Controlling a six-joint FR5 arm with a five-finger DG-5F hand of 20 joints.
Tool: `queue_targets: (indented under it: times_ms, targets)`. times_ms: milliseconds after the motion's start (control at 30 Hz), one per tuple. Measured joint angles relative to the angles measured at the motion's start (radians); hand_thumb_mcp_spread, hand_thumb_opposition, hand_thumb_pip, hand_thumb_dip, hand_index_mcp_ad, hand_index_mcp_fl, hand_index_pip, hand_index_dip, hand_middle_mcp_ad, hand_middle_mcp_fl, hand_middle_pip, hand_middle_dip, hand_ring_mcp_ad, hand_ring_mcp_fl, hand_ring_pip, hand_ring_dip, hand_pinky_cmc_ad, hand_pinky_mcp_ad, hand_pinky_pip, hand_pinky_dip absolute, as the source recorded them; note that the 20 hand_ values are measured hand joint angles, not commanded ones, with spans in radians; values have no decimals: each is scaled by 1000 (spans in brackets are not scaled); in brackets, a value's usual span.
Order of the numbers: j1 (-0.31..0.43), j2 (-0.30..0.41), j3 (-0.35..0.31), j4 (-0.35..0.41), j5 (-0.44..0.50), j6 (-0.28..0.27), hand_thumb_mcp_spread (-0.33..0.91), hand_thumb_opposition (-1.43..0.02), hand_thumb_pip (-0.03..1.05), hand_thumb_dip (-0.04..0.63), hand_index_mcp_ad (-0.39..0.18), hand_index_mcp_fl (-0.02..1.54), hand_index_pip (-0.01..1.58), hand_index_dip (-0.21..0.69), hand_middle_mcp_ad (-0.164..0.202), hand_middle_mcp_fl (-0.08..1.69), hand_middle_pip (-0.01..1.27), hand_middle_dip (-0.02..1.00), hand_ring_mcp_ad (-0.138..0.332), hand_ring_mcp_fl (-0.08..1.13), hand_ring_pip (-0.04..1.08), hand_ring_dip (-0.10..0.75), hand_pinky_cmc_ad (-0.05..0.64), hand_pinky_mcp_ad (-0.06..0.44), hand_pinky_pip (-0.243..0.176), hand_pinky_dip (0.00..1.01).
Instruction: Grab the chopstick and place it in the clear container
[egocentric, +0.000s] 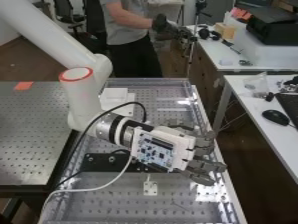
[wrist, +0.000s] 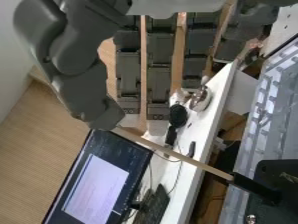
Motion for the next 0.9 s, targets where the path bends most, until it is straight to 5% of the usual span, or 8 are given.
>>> queue_targets:
  times_ms: [467,900]
  targets:
    - [3,-22,43,-58,-23,-20,436,-819,785,354,-56,325,1318,-16,37,546,714,557,80,365,70,332,194,199,-65,237]
    - [6,-23,46,-70,-29,-32,435,-808,750,356,-56,171,1286,-12,35,457,728,564,80,344,72,332,199,199,-65,239]
